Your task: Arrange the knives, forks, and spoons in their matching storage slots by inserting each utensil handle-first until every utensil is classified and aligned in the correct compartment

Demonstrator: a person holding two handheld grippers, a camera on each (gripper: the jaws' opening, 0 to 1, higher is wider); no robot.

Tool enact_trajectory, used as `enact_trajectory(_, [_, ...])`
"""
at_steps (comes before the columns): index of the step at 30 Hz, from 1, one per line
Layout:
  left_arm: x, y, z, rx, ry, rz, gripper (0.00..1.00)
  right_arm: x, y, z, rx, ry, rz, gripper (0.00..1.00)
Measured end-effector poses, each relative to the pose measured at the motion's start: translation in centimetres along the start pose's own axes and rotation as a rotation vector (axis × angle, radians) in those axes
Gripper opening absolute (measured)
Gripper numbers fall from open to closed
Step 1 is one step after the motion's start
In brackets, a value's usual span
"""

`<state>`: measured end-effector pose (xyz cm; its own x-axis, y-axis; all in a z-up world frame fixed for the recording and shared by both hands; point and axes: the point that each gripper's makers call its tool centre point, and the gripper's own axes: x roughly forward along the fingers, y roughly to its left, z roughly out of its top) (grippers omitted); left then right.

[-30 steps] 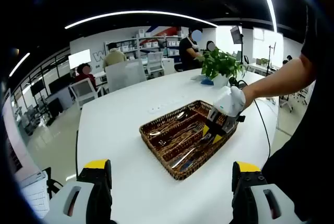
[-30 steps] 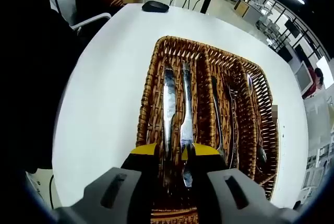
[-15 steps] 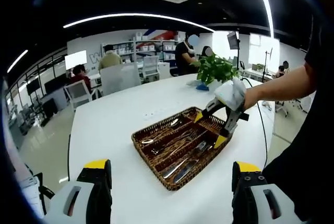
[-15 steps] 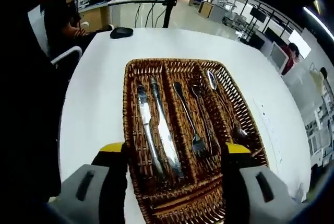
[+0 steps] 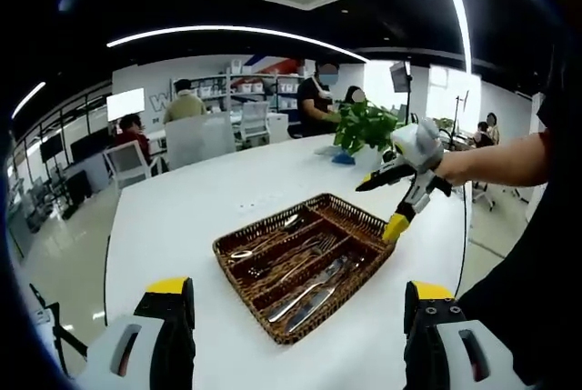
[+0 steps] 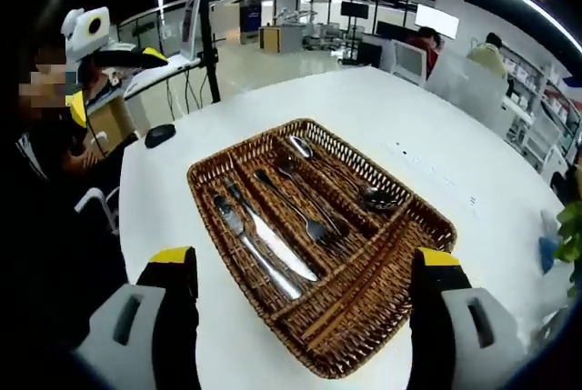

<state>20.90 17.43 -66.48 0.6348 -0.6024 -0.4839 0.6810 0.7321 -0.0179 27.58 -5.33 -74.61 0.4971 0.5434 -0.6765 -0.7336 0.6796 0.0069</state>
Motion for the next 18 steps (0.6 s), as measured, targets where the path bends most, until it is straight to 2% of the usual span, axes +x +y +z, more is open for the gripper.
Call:
enact_trajectory(5, [0.1,-0.7,1.2,0.003,0.005,-0.007,1.00,-3.8,-0.6,-0.3,0.049,-0.028,-0.026,0.98])
enact_trajectory(9, [0.0,-0.8,2.6,0.000,-0.017,-0.007,1.00,-6.4,-0.8,-0.6,0.057,-0.033,-0.040,0.98])
enact_trajectory(14, [-0.1,-0.8,2.3,-0.018,-0.009,-0.016,1.00,-9.4,-1.5,-1.1,0.043,-0.017,-0.084,0.96])
enact_trajectory(18, [-0.3,-1.0,1.7,0.000,0.017,-0.010,1.00,-11.1,-1.5,-1.1,0.064,-0.019,-0.100,0.99])
